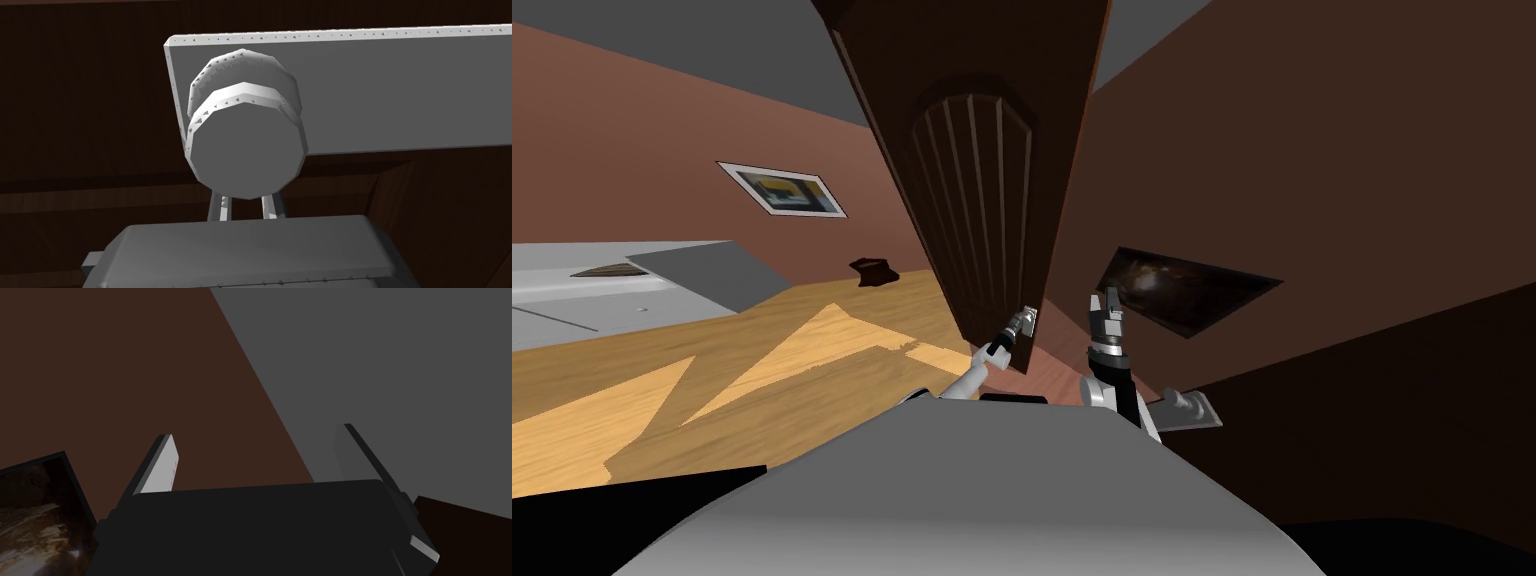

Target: Push the door open

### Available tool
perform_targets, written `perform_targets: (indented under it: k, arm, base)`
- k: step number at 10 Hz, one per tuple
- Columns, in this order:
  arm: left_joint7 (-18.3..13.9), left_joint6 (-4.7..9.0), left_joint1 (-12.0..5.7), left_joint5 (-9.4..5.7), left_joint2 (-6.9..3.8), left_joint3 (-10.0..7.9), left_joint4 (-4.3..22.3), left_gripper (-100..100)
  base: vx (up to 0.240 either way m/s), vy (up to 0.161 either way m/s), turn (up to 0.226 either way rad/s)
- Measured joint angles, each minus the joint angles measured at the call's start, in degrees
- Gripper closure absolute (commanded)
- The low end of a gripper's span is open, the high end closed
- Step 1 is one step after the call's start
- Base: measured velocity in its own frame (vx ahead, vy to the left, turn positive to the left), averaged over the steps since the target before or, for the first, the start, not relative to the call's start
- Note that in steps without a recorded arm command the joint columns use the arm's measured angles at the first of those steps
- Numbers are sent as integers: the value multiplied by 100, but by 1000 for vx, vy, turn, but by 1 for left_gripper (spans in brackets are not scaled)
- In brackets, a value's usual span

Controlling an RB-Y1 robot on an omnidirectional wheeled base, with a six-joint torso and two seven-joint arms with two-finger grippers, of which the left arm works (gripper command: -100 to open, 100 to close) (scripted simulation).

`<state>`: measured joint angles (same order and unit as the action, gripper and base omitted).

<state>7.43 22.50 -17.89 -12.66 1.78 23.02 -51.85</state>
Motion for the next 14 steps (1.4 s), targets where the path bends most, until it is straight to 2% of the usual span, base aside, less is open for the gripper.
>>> perform_targets:
  k: [1, 2, 3, 6, 8, 9, 12, 14]
  arm:
    - [0, -3, 7, 0, -5, -2, 6, 100]
    - [0, -3, 7, 0, -3, 0, 5, -100]
    - [-16, -20, -19, 11, -102, -75, 2, -100]
    - [-13, -51, -79, 60, -262, -332, 42, -100]
    - [-40, 23, -182, 89, -305, -501, 234, -100]
    - [-39, 58, -255, 109, -290, -621, 346, -100]
    - [-50, 76, -343, 174, -231, -951, 463, -100]
    - [-54, 76, -389, 215, -112, -1154, 514, -100]
  base:
    - [0, 0, 0]
    - [-60, 96, -120]
    - [-79, 173, -101]
    - [-128, 144, -107]
    - [-151, 102, -131]
    - [-153, 85, -124]
    - [-200, 21, -142]
    - [-191, -101, -93]
